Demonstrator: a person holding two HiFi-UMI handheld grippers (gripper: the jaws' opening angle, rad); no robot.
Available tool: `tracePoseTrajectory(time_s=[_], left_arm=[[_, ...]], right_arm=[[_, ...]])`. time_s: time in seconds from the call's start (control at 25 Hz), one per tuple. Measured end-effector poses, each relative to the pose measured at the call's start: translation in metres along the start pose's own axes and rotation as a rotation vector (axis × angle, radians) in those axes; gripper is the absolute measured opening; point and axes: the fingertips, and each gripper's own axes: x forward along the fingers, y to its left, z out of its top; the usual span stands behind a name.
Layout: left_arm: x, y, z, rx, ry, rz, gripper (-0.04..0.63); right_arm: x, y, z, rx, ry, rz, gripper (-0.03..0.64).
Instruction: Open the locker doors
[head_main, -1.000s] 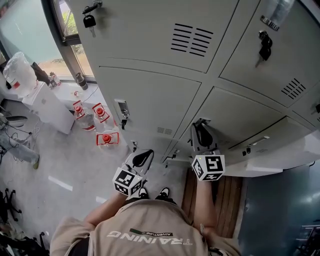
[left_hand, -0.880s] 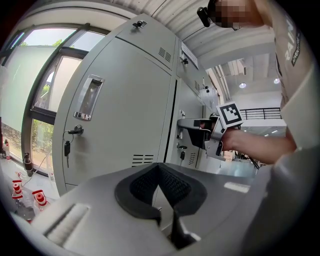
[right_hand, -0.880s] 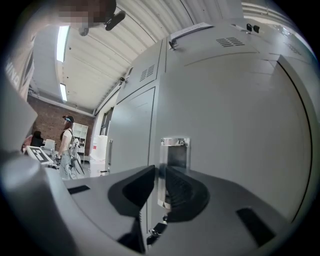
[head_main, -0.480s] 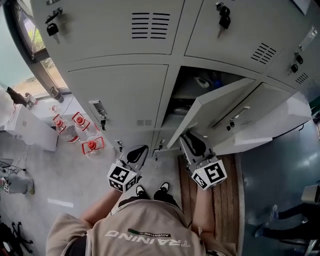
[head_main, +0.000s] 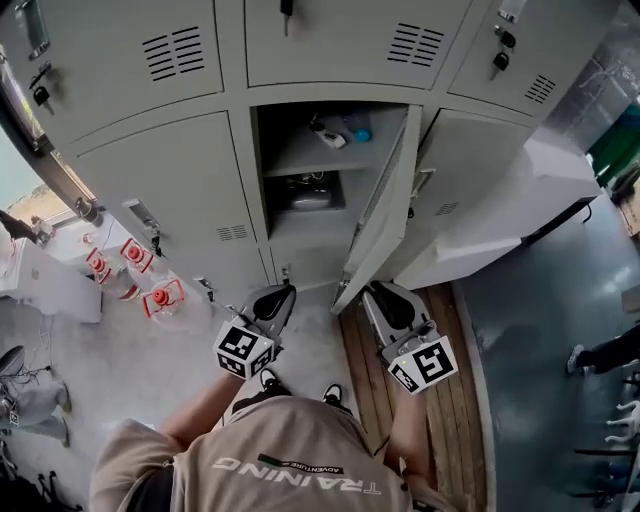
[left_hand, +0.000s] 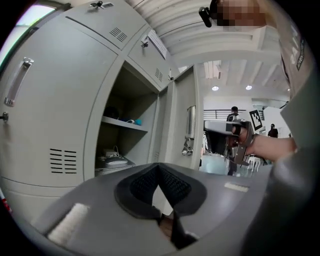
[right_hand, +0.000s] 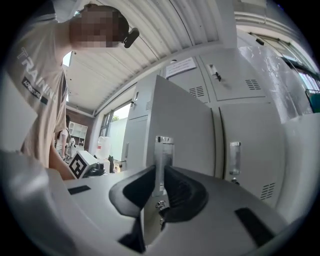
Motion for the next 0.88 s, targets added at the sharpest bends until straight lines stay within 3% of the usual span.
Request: tracePoseTrajectory(time_s=[0.2,0.36,0.6,0.88], left_arm=[[0.033,-0.056,0.002,-0.014,-0.008,-0.003,0.006],[0.045,-0.082,-0.001,-0.016,-0.008,0.038,0.006],[0.042,-0.095,-0.017,-0.034,0.011,0.136,0.006],[0.014,-0.09,-0.031,-0.062,0.031,0.21,0.006]], right_arm=[[-0.049,-0.028,-0.005,-0.007,0.017,0.018,0.058],[-0.075,-0.044,-0.014,0.009,0.03,0.049,0.058],[-0.093,-0.065,-0.026,0.038,0.019,0.075,0.058],[-0.095,-0.064,-0.055,0.001,0.11,0.036,0.058]])
